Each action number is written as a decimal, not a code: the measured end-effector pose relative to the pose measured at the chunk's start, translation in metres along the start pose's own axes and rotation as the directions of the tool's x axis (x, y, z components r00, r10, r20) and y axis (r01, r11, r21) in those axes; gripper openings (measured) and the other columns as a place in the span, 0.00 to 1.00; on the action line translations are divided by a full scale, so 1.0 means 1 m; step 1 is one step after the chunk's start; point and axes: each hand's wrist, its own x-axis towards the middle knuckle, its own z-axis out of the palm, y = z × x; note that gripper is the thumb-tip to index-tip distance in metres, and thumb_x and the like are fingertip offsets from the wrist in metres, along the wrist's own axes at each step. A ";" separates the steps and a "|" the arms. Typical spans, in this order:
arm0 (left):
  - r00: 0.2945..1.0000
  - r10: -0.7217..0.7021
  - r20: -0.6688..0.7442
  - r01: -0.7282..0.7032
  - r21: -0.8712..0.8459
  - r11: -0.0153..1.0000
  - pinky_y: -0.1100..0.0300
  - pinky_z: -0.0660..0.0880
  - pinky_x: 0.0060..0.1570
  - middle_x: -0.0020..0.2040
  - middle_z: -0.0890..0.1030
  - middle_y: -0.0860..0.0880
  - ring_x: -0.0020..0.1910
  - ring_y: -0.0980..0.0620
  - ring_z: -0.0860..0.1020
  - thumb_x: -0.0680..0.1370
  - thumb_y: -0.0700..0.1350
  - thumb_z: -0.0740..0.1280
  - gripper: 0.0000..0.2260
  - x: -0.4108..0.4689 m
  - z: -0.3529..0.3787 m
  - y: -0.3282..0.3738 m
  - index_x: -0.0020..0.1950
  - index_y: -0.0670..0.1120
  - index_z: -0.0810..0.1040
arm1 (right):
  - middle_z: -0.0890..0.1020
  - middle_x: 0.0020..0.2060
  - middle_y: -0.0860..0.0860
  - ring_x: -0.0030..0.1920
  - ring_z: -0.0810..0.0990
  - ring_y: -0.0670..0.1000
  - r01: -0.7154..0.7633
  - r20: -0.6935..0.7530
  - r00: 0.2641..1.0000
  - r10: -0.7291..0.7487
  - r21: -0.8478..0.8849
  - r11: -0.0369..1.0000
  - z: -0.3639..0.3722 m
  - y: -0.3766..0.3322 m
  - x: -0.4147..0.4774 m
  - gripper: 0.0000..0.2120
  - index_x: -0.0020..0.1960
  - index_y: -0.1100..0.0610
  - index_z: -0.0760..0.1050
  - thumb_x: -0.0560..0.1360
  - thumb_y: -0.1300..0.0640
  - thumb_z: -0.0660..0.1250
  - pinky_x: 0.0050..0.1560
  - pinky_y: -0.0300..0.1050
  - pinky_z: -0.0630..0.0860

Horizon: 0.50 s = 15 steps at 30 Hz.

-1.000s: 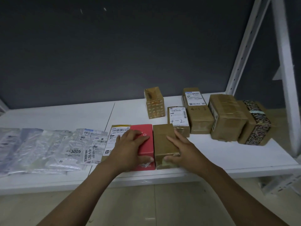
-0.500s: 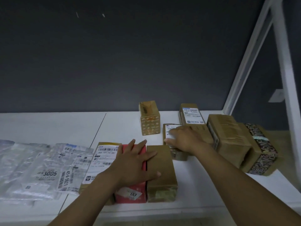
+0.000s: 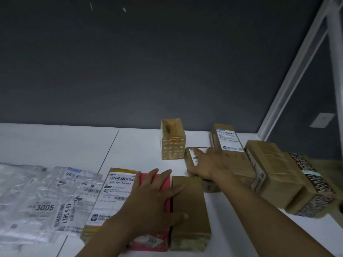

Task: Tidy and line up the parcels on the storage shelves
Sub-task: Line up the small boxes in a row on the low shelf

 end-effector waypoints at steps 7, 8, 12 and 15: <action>1.000 -0.002 -0.030 0.000 -0.075 0.997 0.41 0.34 0.73 0.79 0.46 0.56 0.78 0.50 0.41 0.59 0.79 0.36 0.43 0.001 0.003 -0.003 0.73 0.70 0.54 | 0.56 0.76 0.51 0.71 0.62 0.60 -0.008 -0.231 0.968 0.096 0.354 0.935 -0.036 0.012 -0.030 0.35 0.76 0.39 0.54 0.72 0.36 0.61 0.66 0.54 0.65; 0.999 -0.011 -0.041 0.007 -0.105 0.994 0.43 0.34 0.73 0.79 0.47 0.56 0.78 0.51 0.42 0.59 0.79 0.35 0.44 0.000 0.001 -0.002 0.74 0.69 0.56 | 0.58 0.76 0.50 0.71 0.63 0.58 -0.002 -0.268 0.956 0.117 0.396 0.918 -0.042 0.014 -0.036 0.35 0.76 0.39 0.55 0.72 0.36 0.62 0.66 0.54 0.66; 0.997 -0.021 -0.077 0.004 -0.214 0.977 0.53 0.35 0.72 0.79 0.51 0.55 0.78 0.54 0.45 0.62 0.77 0.40 0.43 -0.008 -0.013 0.004 0.75 0.63 0.59 | 0.66 0.70 0.47 0.65 0.71 0.52 0.122 -0.389 0.900 0.197 0.659 0.742 -0.064 0.013 -0.070 0.31 0.74 0.39 0.60 0.73 0.40 0.65 0.59 0.56 0.77; 0.983 -0.060 -0.175 -0.038 -0.509 0.860 0.61 0.51 0.73 0.77 0.58 0.59 0.75 0.58 0.56 0.75 0.66 0.60 0.31 -0.020 -0.026 0.016 0.76 0.62 0.56 | 0.72 0.62 0.45 0.57 0.80 0.50 0.217 -0.310 0.933 0.180 0.888 0.406 -0.073 0.002 -0.106 0.28 0.72 0.40 0.64 0.75 0.47 0.68 0.53 0.51 0.81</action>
